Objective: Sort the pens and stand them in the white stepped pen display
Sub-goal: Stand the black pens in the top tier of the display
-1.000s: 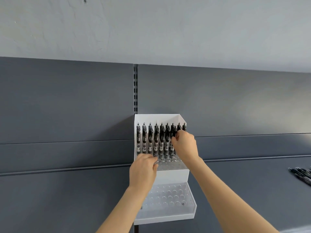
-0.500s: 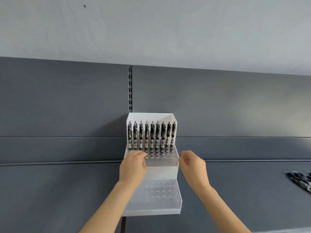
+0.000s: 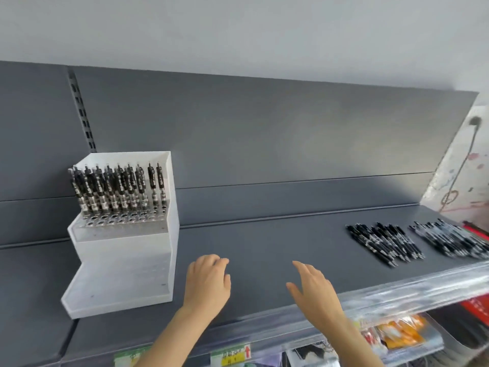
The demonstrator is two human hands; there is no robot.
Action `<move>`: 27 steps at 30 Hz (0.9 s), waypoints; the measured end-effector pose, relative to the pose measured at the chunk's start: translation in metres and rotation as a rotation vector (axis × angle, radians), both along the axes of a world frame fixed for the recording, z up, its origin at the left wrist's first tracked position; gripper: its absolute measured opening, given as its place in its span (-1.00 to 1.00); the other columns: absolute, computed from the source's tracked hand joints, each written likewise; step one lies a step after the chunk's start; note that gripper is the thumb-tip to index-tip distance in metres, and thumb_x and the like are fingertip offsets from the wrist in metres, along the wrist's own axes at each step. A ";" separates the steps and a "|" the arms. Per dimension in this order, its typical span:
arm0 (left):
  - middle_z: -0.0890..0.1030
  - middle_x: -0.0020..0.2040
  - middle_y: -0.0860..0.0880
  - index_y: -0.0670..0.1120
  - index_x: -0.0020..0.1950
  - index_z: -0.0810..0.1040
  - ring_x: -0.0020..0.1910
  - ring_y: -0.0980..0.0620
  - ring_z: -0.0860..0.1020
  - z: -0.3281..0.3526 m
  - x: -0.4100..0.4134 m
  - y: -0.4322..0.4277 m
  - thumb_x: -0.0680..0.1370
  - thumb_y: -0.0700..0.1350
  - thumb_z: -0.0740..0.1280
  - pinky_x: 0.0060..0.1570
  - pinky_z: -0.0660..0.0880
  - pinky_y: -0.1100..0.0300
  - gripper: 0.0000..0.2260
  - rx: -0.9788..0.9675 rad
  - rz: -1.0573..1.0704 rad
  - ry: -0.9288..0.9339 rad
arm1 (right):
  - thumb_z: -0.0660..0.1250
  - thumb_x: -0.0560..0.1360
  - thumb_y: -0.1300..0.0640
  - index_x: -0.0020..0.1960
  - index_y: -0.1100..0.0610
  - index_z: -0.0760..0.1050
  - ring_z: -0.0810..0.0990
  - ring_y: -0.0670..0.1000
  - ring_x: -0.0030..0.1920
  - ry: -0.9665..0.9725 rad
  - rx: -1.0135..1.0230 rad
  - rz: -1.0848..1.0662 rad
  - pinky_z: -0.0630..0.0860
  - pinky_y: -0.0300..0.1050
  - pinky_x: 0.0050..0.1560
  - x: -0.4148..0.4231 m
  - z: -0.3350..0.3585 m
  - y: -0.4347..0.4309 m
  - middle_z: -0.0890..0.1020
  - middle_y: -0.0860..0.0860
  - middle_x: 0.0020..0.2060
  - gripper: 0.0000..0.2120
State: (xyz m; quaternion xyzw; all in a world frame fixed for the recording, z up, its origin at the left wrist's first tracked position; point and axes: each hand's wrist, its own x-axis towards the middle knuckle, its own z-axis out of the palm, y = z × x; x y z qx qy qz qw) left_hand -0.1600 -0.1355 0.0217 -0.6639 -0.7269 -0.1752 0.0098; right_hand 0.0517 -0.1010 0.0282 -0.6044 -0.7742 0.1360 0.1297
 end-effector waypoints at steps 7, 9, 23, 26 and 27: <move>0.38 0.37 0.09 0.03 0.42 0.31 0.38 0.07 0.29 -0.010 0.091 0.032 0.61 -0.01 0.11 0.35 0.19 0.20 -0.63 -0.128 -0.096 -0.006 | 0.11 0.61 -0.01 0.50 0.08 0.10 0.24 -0.01 0.44 0.007 -0.050 -0.119 0.26 -0.09 0.40 0.096 -0.010 0.011 0.28 -0.02 0.44 -0.49; 0.38 0.36 0.09 0.03 0.42 0.32 0.38 0.07 0.29 -0.009 0.112 0.045 0.61 -0.02 0.11 0.34 0.18 0.21 -0.64 -0.139 -0.135 -0.019 | 0.12 0.60 -0.01 0.49 0.09 0.11 0.25 -0.01 0.43 0.026 -0.054 -0.153 0.26 -0.09 0.40 0.117 -0.011 0.018 0.29 -0.02 0.44 -0.50; 0.39 0.36 0.08 0.00 0.41 0.34 0.37 0.07 0.30 -0.028 0.218 0.168 0.61 -0.02 0.11 0.33 0.22 0.23 -0.64 -0.189 -0.321 -0.119 | 0.13 0.60 0.01 0.47 0.09 0.15 0.32 -0.03 0.39 0.062 -0.058 -0.328 0.34 -0.18 0.29 0.218 -0.023 0.100 0.34 -0.02 0.39 -0.53; 0.39 0.35 0.07 -0.01 0.41 0.35 0.35 0.06 0.31 -0.031 0.235 0.193 0.61 -0.02 0.11 0.31 0.24 0.23 -0.64 -0.209 -0.354 -0.114 | 0.14 0.60 0.02 0.46 0.08 0.18 0.33 -0.05 0.38 0.085 -0.050 -0.368 0.31 -0.21 0.30 0.239 -0.025 0.115 0.35 -0.03 0.38 -0.55; 0.40 0.35 0.06 -0.02 0.40 0.35 0.35 0.05 0.32 -0.031 0.240 0.200 0.61 -0.02 0.11 0.30 0.25 0.23 -0.64 -0.213 -0.358 -0.114 | 0.14 0.60 0.03 0.45 0.08 0.18 0.33 -0.05 0.38 0.090 -0.054 -0.381 0.30 -0.21 0.31 0.245 -0.026 0.120 0.35 -0.03 0.38 -0.55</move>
